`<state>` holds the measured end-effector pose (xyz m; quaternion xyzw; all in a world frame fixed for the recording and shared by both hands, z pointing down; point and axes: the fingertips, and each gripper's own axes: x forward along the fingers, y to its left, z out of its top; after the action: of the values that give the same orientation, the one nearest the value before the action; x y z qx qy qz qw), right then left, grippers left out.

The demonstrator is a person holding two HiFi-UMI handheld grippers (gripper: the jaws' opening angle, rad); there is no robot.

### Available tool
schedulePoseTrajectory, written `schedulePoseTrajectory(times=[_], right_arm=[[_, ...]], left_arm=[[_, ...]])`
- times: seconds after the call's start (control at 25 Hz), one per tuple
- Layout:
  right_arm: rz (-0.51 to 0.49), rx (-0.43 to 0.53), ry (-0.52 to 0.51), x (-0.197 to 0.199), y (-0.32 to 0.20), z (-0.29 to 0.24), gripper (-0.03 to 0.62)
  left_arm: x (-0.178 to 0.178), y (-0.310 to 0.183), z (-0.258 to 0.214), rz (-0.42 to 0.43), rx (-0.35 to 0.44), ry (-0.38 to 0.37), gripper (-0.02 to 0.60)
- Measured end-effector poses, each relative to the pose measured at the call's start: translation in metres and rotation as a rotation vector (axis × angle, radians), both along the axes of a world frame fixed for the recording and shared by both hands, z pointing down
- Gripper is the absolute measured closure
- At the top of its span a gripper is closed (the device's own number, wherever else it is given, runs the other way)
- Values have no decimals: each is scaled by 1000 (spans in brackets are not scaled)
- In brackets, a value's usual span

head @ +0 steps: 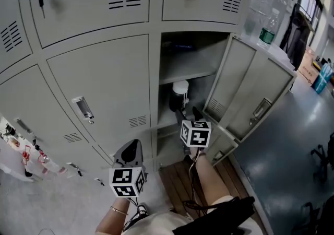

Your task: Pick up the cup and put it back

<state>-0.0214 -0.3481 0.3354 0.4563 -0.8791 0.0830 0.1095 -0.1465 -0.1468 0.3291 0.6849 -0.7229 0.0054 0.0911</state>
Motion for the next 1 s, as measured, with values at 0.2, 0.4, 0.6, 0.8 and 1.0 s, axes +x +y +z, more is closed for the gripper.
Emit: schedulePoseTrajectory(times=[0.2,0.4,0.6,0.8,1.0], right_arm=[[36,19,-10,11,26,-9,372],[80,36,-27,25,50,-20,427],[117,60,-26,38,73,-32,484],[141,74,-15,49,94,-34,521],[164,65,-21,61,110,-28,573]], left_arm=[[0,11,-8,28,17,-3,572],[0,16,-17,56,38,-1,572],[3,14,-23,84,50,6,572],[11,6,-25,118,56,1,572],[20,-5,-27,142,66,12,572]])
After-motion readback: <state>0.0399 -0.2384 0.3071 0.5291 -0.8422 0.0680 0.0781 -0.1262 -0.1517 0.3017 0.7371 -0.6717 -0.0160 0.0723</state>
